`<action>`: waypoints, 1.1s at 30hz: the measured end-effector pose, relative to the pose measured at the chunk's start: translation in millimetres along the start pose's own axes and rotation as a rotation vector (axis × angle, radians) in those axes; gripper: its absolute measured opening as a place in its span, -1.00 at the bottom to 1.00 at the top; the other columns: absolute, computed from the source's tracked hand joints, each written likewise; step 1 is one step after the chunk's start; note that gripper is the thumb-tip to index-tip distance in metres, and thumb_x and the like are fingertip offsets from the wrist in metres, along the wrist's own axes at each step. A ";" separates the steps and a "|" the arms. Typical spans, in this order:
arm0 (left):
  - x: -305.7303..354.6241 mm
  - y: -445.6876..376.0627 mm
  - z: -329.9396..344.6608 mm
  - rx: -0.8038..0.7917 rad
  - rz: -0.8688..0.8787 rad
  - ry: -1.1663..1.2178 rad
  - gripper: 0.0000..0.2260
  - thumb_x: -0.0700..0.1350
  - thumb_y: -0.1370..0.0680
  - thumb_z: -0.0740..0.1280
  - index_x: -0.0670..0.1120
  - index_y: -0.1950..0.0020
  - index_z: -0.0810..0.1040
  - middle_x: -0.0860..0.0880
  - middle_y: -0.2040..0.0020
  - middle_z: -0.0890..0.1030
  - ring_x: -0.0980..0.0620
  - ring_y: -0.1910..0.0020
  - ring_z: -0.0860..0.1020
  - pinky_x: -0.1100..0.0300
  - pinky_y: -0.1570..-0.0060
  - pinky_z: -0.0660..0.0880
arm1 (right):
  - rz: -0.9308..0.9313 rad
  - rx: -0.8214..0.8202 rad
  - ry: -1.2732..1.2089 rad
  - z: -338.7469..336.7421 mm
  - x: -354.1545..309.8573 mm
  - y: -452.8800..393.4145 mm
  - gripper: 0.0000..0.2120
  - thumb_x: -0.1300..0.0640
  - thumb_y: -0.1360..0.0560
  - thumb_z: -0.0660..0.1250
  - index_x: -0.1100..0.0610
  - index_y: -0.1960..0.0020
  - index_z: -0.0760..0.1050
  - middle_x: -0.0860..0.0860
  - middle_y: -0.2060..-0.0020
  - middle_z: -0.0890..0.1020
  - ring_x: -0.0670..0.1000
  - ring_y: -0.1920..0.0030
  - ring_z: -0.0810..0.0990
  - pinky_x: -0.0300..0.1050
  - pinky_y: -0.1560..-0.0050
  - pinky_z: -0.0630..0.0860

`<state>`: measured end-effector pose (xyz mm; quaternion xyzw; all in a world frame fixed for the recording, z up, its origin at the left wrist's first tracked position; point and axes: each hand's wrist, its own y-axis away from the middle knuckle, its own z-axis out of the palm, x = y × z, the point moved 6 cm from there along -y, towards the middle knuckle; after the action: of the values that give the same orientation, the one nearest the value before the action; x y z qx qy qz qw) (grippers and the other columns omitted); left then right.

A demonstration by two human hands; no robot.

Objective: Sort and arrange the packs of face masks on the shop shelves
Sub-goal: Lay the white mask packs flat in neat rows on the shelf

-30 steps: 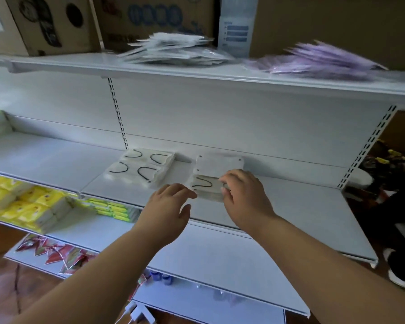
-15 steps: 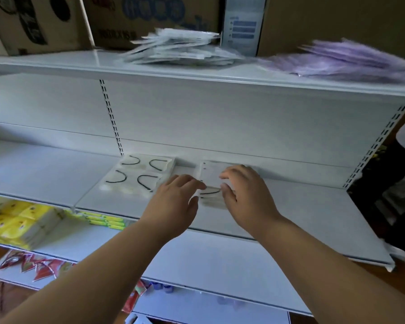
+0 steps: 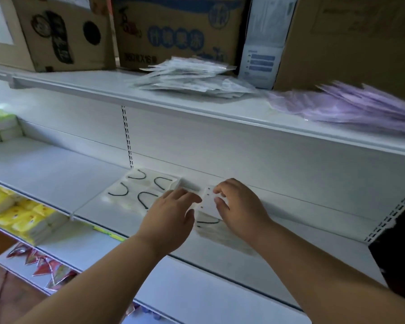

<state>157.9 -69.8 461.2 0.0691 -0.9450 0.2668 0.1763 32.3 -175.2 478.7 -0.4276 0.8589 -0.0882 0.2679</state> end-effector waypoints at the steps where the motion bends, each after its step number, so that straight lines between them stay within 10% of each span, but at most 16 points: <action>1: -4.8 3.4 7.9 -0.027 -0.015 0.007 -0.74 -0.19 -0.52 0.36 0.03 -0.19 0.62 0.05 -0.12 0.63 -0.09 -0.10 0.59 0.05 -0.09 0.53 | 0.066 -0.069 0.028 14.9 19.5 -2.6 -0.80 0.12 -0.59 0.27 0.08 -0.19 0.53 -0.04 -0.13 0.55 0.00 -0.13 0.54 -0.08 -0.13 0.49; 11: -48.0 -6.7 83.3 -0.399 -0.107 0.021 -0.66 -0.09 -0.62 0.23 0.14 -0.38 0.48 0.15 -0.34 0.49 0.07 -0.35 0.42 0.17 -0.30 0.40 | 0.297 -0.523 0.418 105.5 138.3 -61.4 -0.33 -0.14 -0.43 0.39 0.10 -0.43 0.28 0.10 -0.40 0.35 0.18 -0.33 0.44 0.09 -0.27 0.45; 20: -50.4 -26.4 145.2 -0.670 0.115 -0.030 -0.59 -0.05 -0.62 0.22 0.15 -0.49 0.37 0.13 -0.51 0.35 0.04 -0.48 0.30 0.08 -0.48 0.23 | 0.266 -0.422 0.594 105.9 161.4 -74.1 -0.44 -0.13 -0.42 0.39 0.02 -0.36 0.39 0.05 -0.22 0.58 0.15 -0.21 0.51 -0.01 -0.17 0.45; 25: -50.9 -27.9 152.6 -0.628 0.080 -0.013 -0.60 -0.04 -0.61 0.23 0.15 -0.46 0.39 0.11 -0.45 0.43 0.03 -0.41 0.37 0.06 -0.43 0.31 | 0.327 -0.485 0.479 90.5 163.6 -65.9 -0.62 0.06 -0.49 0.31 0.00 -0.30 0.48 0.05 -0.22 0.59 0.14 -0.20 0.54 -0.04 -0.19 0.37; 30: -63.0 -30.1 128.0 -0.144 -0.321 0.356 -0.58 0.06 -0.56 0.38 0.09 -0.39 0.37 0.11 -0.28 0.49 0.17 -0.07 0.55 0.15 -0.02 0.53 | 0.071 -0.285 0.435 65.7 118.5 -54.5 -0.88 0.14 -0.49 0.27 0.11 0.01 0.54 0.09 0.04 0.59 0.20 0.05 0.58 -0.03 0.07 0.52; 33: -64.9 -20.6 119.9 -0.013 -0.442 0.387 -0.31 0.15 -0.48 0.46 0.11 -0.52 0.22 0.05 -0.42 0.33 0.09 -0.20 0.51 0.15 -0.09 0.49 | -0.074 -0.533 0.378 88.6 93.2 -23.1 -0.86 0.02 -0.53 0.28 0.05 0.01 0.57 0.04 0.01 0.57 0.13 0.02 0.56 -0.02 0.00 0.51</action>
<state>187.3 -148.3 351.7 0.2200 -0.8574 0.2242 0.4078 49.8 -255.5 377.1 -0.4895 0.8702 0.0522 -0.0209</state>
